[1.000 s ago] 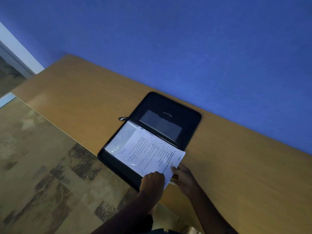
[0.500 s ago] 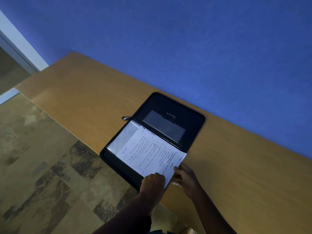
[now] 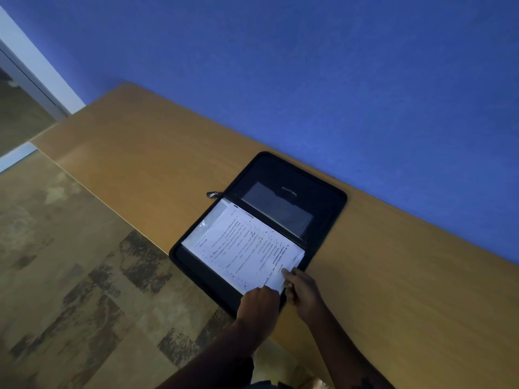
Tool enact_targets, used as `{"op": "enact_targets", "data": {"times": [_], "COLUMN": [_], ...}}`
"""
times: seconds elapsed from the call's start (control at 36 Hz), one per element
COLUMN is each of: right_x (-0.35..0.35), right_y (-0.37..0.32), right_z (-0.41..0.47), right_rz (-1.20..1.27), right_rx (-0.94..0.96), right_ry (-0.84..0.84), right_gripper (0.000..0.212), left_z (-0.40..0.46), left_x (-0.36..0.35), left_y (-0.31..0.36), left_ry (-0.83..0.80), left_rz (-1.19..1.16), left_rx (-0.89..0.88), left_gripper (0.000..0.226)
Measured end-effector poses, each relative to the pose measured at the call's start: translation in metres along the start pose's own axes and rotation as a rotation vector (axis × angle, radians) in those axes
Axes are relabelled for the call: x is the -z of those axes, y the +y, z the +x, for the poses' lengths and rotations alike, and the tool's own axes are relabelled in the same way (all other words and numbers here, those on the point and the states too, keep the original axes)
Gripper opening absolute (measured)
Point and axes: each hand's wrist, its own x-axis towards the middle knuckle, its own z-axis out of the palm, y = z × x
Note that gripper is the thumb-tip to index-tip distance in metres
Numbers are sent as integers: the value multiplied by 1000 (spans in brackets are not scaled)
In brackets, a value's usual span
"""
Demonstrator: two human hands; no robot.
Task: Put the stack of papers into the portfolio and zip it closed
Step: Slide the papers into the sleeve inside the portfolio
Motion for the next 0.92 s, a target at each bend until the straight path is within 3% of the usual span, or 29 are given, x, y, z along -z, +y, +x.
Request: {"op": "enact_targets", "data": {"times": [0.42,0.56,0.78,0.92], "right_x": [-2,-6,-17,-16], "right_y": [2,4,-4,-3], "right_z": [-5,-3,8,11], "right_rz": [223,137,35,56], "right_rx": [-30,-44,-122,-153], "right_ry": [72,45,7,-14], "right_gripper": [28,33,23,31], "left_z": [1,0,-3,-3], "left_x": [0,-3,-6,-1], "left_y": [-1,-4,-7,-4], "left_ry": [3,4,22,8], "left_rz": [-58,-63,-71,-56], "left_rx": [49,37,1,6], "left_gripper": [14,16,14,14]}}
